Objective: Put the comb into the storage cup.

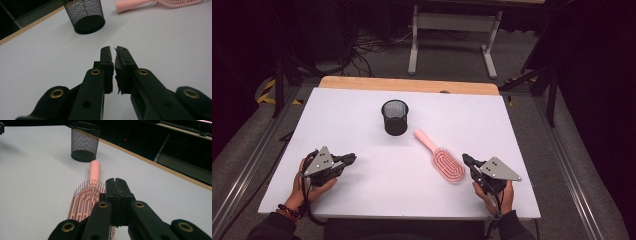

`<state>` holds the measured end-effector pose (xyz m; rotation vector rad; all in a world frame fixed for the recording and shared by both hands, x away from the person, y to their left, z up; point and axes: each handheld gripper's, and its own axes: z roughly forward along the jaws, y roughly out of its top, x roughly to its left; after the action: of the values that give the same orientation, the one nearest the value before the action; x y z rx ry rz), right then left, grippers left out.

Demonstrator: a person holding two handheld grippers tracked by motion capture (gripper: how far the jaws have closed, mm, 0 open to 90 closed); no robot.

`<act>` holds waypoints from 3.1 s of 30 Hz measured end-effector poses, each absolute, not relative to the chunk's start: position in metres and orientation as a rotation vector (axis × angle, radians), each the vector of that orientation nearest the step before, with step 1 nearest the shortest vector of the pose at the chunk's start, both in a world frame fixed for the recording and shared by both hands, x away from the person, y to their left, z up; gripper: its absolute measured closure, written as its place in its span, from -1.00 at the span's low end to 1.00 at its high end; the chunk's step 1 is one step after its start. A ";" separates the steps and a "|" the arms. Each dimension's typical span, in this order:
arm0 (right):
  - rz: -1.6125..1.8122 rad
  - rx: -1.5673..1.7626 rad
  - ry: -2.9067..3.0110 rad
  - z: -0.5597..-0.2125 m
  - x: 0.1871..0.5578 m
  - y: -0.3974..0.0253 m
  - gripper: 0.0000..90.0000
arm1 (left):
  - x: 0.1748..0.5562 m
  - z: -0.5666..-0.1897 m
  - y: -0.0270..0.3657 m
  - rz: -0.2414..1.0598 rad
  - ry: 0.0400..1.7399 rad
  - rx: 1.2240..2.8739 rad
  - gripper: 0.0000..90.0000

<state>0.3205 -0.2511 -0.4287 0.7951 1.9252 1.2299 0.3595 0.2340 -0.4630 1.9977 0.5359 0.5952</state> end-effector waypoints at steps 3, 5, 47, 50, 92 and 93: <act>1.220 0.792 1.931 -0.428 0.320 -0.248 1.00 | 0.359 -0.463 0.237 0.600 0.544 1.983 0.83; 1.221 0.790 1.936 -0.427 0.320 -0.246 1.00 | 0.358 -0.463 0.239 0.629 0.567 1.968 0.72; 0.715 1.084 2.389 -0.415 0.487 -0.108 1.00 | 0.336 -0.468 0.285 0.661 0.604 1.896 -0.88; 0.671 1.095 2.393 -0.419 0.491 -0.104 1.00 | 0.337 -0.469 0.285 0.646 0.595 1.899 -0.87; 0.597 0.735 2.605 -0.442 0.435 -0.049 1.00 | 0.343 -0.476 0.278 0.578 0.581 1.976 -0.85; 0.614 0.719 2.632 -0.444 0.429 -0.048 1.00 | 0.343 -0.476 0.278 0.575 0.581 1.978 -0.85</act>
<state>0.4291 -0.0478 -0.4437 0.7192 2.6324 0.6140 0.3431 0.2780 -0.4761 1.9779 0.5808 0.5752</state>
